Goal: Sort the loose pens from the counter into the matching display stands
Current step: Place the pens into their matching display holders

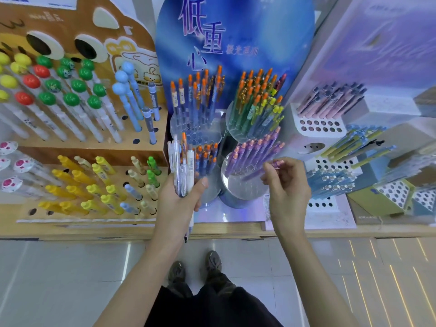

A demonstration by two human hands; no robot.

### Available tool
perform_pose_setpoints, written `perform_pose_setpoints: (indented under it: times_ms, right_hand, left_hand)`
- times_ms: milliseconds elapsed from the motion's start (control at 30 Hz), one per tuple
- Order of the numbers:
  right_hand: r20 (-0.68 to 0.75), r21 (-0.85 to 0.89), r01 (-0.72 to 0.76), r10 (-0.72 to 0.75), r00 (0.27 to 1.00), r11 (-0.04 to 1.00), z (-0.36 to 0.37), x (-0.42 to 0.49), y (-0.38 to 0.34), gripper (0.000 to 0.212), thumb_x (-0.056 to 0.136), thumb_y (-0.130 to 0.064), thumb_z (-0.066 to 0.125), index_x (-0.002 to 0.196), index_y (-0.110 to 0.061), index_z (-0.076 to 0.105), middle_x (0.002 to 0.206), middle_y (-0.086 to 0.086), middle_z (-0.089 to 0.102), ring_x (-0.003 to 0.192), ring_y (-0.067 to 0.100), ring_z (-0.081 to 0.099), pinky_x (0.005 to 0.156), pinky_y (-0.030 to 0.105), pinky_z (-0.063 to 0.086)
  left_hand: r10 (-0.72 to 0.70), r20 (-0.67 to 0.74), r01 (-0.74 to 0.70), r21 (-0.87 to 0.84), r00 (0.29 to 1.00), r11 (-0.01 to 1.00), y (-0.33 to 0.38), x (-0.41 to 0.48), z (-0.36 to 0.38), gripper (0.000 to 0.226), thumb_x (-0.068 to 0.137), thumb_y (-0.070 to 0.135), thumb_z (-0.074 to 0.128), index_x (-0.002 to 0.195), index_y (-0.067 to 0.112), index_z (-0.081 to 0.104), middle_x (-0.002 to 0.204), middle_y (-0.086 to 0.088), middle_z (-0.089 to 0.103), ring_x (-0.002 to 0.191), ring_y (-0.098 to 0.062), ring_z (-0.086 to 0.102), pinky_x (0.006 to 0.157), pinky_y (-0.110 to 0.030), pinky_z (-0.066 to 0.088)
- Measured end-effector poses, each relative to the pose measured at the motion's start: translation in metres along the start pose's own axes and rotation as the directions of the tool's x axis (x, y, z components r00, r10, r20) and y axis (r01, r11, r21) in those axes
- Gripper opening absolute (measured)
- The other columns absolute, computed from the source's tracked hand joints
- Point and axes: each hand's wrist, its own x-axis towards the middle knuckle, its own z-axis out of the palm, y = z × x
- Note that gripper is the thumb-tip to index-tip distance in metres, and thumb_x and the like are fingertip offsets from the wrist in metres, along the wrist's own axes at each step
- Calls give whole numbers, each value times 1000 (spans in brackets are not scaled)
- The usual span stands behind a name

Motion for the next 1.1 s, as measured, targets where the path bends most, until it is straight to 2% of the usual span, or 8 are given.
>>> perform_pose_setpoints:
  times_ms: [167, 433, 533, 633, 733, 833, 967, 1100]
  right_hand:
    - [-7, 21, -25, 25, 1000, 999, 6, 14, -3, 26, 84, -29, 71, 77, -35, 47, 61, -7, 62, 55, 11, 63, 60, 17, 45]
    - [-11, 45, 13, -12, 1000, 999, 13, 22, -13, 30, 82, -32, 73, 74, -37, 45, 58, 1, 62, 53, 17, 63, 56, 17, 46]
    - [11, -15, -3, 3, 1000, 1000, 17, 22, -13, 32, 83, -28, 73, 73, -31, 42, 57, 1, 61, 54, 19, 63, 55, 27, 49]
    - [15, -51, -13, 14, 1000, 999, 21, 22, -14, 34, 83, -29, 73, 73, -30, 40, 55, -1, 59, 56, 19, 64, 59, 34, 48]
    - [21, -70, 14, -12, 1000, 997, 27, 23, -17, 34, 83, -29, 73, 76, -36, 41, 63, -5, 59, 58, 23, 62, 58, 25, 45]
    - [78, -93, 65, -57, 995, 994, 32, 19, -18, 29, 85, -25, 72, 82, -39, 47, 77, -9, 59, 65, 24, 62, 62, 25, 47]
    - [108, -101, 54, -43, 993, 993, 29, 11, -13, 16, 86, -18, 70, 87, -28, 57, 87, 6, 61, 70, 20, 65, 64, 20, 49]
    - [146, -52, -11, 19, 989, 999, 24, 8, -13, 30, 87, -11, 63, 87, -40, 56, 93, 9, 65, 79, 18, 68, 68, 19, 51]
  left_hand:
    - [-8, -45, 8, 7, 999, 1000, -1, 4, 7, 12, 86, 17, 69, 87, 26, 61, 75, -23, 60, 47, -9, 47, 47, -24, 44]
    - [-12, -79, 9, -35, 997, 999, 1, 4, 7, 17, 86, 14, 68, 84, 29, 60, 72, -12, 60, 48, -9, 46, 47, -22, 44]
    - [-12, -87, 9, -39, 996, 999, 3, 5, 8, 13, 86, 13, 67, 87, 23, 59, 76, -25, 58, 48, -11, 45, 47, -23, 43]
    - [-4, -82, 0, -48, 997, 999, 4, 6, 8, 13, 86, 12, 67, 87, 22, 59, 77, -26, 57, 48, -10, 44, 47, -22, 43]
    - [-3, -87, -2, -54, 996, 999, 4, 7, 7, 13, 86, 11, 68, 88, 21, 59, 80, -31, 57, 47, -9, 44, 46, -22, 42]
    - [-6, -90, 0, -71, 996, 997, 4, 7, 6, 12, 86, 12, 68, 89, 21, 60, 82, -32, 57, 47, -9, 44, 47, -22, 43]
    - [1, -82, -7, -69, 997, 998, 3, 8, 3, 15, 86, 12, 68, 85, 25, 61, 77, -29, 57, 48, -10, 44, 47, -22, 42]
    - [13, -65, -17, -56, 998, 998, 4, 9, 1, 19, 86, 14, 69, 82, 31, 63, 74, -16, 58, 49, -10, 45, 47, -23, 43]
